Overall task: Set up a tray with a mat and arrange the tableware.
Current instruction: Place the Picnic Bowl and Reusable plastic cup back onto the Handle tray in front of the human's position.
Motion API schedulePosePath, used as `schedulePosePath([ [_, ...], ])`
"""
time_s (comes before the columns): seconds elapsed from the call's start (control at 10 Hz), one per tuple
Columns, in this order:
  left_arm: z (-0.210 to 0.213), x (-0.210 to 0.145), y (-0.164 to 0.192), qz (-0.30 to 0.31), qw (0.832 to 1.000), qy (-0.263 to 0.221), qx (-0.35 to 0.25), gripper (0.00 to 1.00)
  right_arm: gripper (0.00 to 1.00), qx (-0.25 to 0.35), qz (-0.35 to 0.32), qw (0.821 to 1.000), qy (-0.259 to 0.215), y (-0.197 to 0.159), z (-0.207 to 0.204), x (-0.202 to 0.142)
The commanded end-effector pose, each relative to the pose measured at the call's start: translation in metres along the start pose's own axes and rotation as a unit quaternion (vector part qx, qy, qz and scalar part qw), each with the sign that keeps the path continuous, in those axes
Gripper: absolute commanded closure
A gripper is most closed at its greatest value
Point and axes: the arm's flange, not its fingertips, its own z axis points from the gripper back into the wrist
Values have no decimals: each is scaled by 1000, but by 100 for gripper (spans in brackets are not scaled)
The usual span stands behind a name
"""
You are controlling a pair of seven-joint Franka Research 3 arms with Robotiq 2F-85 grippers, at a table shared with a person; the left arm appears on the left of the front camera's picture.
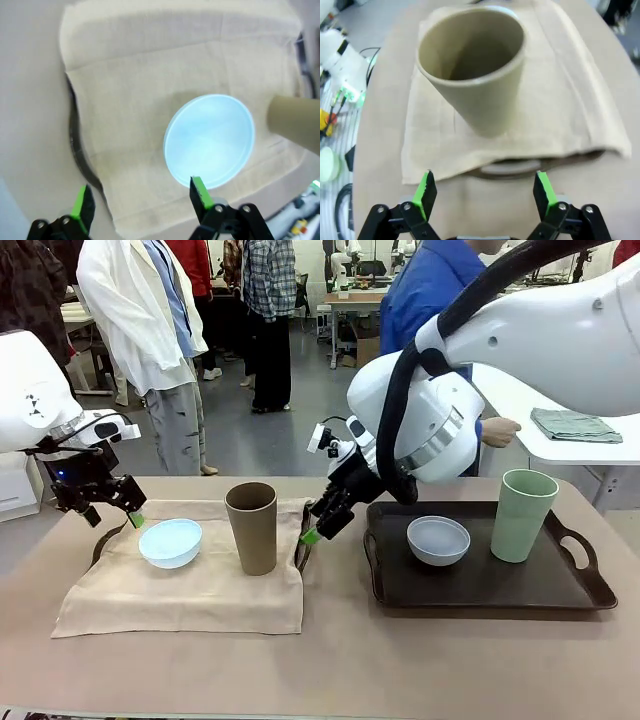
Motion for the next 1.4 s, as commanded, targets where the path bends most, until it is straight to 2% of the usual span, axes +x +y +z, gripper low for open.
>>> schedulePosePath([
  [0.0,26,-12,-21,-20,999,-15,38,0,0,-16,-100,992,70,22,38,14],
  [0.1,43,-16,-34,-33,998,-26,49,0,0,-34,-143,984,101,36,59,21],
  [0.3,66,-14,-55,-47,995,-36,76,0,0,-71,-203,967,134,59,91,34],
  [0.5,90,-14,-77,-44,994,-36,97,0,0,-121,-264,943,165,89,123,52],
  [0.6,102,-12,-86,-40,993,-36,103,0,0,-143,-269,937,170,104,136,68],
  [0.7,115,-12,-92,-7,992,-37,118,0,0,-158,-277,928,193,120,145,89],
  [0.9,145,-19,-97,34,993,-41,104,0,0,-208,-286,904,241,137,159,119],
  [1.0,118,-13,-91,-22,994,-43,96,0,0,-171,-274,928,185,128,154,85],
  [1.3,118,-13,-91,-22,994,-43,96,0,0,-171,-274,928,185,128,154,85],
])
